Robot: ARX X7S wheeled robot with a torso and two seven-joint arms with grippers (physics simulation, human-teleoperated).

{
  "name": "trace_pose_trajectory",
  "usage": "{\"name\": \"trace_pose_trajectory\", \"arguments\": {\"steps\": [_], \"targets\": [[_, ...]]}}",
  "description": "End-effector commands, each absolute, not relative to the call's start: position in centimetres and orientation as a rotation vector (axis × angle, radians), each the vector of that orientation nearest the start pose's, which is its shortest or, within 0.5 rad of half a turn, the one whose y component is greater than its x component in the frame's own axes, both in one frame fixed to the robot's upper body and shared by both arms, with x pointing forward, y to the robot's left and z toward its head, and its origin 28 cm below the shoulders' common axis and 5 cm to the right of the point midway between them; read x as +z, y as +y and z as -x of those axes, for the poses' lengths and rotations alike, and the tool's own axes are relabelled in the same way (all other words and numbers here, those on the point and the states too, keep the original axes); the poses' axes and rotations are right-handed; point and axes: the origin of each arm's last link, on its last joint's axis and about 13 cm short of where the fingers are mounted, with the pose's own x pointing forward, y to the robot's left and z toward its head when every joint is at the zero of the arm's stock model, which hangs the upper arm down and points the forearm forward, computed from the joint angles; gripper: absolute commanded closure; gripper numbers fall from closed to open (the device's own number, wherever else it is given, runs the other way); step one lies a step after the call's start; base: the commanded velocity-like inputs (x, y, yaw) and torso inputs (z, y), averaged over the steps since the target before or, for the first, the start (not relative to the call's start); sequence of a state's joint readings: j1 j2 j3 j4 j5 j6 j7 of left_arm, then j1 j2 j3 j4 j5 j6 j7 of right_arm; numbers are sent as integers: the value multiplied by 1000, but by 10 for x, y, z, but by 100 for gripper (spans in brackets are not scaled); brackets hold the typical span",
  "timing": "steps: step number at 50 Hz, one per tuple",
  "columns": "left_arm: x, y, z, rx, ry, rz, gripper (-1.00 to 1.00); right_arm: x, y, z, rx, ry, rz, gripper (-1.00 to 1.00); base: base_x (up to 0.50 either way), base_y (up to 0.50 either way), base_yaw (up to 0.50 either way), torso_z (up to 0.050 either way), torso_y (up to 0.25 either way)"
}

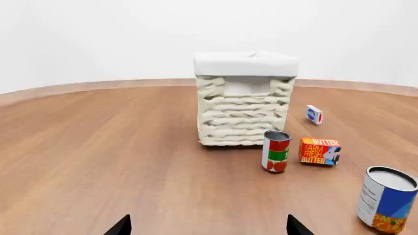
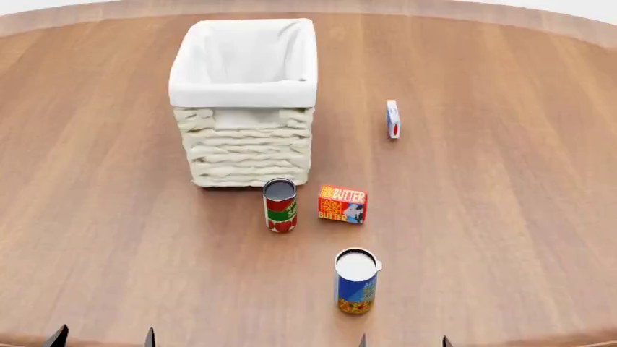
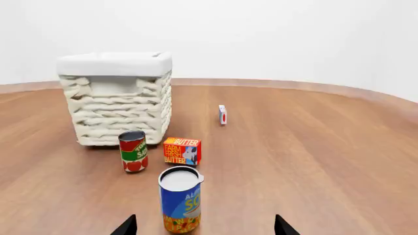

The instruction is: Pick up the alphabet soup and put it in the basket.

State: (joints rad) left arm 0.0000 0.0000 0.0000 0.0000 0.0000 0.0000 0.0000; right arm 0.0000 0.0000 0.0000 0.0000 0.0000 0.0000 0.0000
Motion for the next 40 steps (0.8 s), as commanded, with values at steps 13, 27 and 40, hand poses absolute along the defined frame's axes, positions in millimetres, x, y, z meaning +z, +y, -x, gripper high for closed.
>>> {"name": "trace_pose_trajectory", "arguments": {"steps": [13,27,40], "targets": [[43,207,-199,-3,-80,-10,-100,54,-92,-201,20,-121,25,-100,0,0,0,0,0],[106,205,-161,-24,-263,-9,-100,101,-90,-182,53,-268,25,-100,0,0,0,0,0],[116,207,-152,-8,-303,-17,-100,109,-90,-177,43,-291,32,-100,0,0,0,0,0]]}}
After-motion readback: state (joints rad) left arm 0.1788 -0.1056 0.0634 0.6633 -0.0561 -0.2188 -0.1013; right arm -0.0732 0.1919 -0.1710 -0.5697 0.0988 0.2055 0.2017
